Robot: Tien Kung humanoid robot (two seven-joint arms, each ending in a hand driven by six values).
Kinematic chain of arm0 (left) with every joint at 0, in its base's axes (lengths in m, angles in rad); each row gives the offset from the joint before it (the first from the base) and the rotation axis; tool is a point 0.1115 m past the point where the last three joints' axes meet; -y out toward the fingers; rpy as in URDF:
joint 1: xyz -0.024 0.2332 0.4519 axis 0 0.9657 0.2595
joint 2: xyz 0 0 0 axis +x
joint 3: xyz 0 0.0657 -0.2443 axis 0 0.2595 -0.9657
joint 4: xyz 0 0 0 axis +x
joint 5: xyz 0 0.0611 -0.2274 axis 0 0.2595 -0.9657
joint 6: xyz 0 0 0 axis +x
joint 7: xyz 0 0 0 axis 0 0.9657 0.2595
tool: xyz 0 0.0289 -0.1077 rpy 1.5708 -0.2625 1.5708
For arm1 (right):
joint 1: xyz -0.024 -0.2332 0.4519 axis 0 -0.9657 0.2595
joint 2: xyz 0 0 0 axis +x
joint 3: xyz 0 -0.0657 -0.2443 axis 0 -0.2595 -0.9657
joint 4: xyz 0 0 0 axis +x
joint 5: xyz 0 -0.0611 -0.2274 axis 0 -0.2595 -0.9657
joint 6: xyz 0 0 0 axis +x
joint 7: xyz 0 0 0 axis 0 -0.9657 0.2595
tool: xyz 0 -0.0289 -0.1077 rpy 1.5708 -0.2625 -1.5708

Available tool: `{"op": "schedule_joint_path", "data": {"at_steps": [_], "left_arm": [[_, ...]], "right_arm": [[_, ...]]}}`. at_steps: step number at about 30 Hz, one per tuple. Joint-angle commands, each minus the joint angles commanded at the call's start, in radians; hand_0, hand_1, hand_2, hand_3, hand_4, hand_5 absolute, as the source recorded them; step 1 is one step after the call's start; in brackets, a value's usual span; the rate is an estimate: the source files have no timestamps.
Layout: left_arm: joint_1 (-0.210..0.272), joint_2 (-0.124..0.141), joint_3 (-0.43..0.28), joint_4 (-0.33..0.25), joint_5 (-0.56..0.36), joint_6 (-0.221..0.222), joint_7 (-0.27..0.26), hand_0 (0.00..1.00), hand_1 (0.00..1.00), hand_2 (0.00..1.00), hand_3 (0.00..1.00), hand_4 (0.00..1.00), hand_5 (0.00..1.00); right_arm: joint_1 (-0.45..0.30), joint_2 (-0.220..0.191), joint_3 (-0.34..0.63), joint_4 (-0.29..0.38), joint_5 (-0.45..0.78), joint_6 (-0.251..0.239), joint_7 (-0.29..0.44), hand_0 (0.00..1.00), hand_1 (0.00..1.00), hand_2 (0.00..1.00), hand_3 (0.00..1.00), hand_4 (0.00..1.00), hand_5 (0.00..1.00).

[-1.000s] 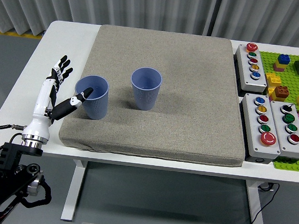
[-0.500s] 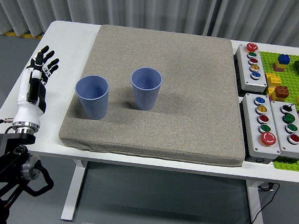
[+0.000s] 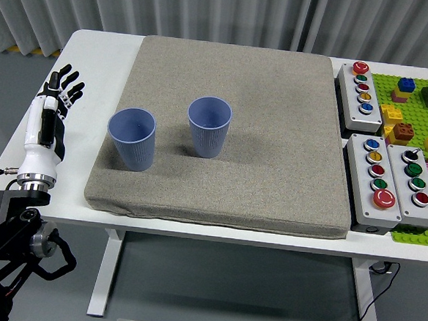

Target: Pick cup pour cup place

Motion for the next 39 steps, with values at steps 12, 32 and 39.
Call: {"op": "schedule_joint_path", "data": {"at_steps": [12,32,39], "left_arm": [[0.004,0.0,0.005,0.001,0.005,0.002,0.003,0.802,0.788,0.87,0.896,0.849,0.998],[0.002,0.0,0.008,-0.003,0.024,0.015,0.013,0.802,0.788,0.87,0.894,0.848,0.998],[0.001,0.0,0.006,-0.006,0.024,0.016,0.012,0.802,0.788,0.871,0.893,0.848,0.998]], "right_arm": [[-0.005,0.0,0.001,0.0,-0.004,0.001,0.0,0.64,0.604,0.51,0.587,0.002,0.002],[-0.005,0.0,0.001,0.0,-0.002,-0.001,0.0,0.64,0.604,0.51,0.588,0.002,0.002],[-0.005,0.0,0.001,0.0,0.002,-0.002,0.001,0.64,0.604,0.51,0.588,0.002,0.002]]}}
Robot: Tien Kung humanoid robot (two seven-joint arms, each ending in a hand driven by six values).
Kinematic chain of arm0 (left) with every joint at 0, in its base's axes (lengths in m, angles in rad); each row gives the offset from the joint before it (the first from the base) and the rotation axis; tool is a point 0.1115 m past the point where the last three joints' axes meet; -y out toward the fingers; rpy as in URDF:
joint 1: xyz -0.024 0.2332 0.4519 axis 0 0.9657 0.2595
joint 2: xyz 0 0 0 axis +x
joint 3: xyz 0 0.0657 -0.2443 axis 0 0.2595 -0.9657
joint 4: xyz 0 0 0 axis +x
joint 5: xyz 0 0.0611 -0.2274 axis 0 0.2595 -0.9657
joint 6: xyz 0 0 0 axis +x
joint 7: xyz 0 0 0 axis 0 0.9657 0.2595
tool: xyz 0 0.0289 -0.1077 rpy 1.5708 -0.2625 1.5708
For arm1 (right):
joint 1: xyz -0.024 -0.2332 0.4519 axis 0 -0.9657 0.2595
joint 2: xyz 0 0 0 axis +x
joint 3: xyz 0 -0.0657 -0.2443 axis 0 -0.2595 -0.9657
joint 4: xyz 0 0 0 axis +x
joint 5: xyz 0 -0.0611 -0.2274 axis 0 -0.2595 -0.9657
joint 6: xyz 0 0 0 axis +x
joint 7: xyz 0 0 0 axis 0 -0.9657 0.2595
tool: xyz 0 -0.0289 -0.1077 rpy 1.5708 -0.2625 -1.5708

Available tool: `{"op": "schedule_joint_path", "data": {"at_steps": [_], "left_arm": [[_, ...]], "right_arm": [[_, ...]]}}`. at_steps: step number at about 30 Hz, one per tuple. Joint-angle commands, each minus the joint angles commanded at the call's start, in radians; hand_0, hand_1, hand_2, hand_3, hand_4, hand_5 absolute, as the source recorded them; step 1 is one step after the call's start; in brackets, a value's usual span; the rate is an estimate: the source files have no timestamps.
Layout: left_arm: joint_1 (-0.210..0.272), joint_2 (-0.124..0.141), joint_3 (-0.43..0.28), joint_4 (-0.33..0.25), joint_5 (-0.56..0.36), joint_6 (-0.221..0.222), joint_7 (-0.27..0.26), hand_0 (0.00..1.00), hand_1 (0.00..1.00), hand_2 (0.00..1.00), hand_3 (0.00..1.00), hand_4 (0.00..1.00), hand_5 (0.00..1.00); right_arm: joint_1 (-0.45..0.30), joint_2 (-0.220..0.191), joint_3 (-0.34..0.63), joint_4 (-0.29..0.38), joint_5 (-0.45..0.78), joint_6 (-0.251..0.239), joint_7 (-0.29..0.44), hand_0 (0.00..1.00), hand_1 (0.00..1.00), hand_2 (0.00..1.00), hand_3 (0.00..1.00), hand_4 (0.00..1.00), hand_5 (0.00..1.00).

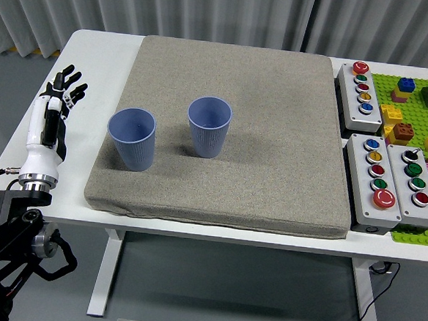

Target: Pick cup pour cup place

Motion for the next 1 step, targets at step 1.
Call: {"op": "schedule_joint_path", "data": {"at_steps": [1], "left_arm": [[0.0,0.0,0.0,0.0,0.0,0.0,0.0,0.802,0.788,0.871,0.893,0.848,0.998]], "right_arm": [[0.0,0.0,0.0,0.0,0.0,0.0,0.0,0.64,0.604,0.51,0.588,0.002,0.002]]}}
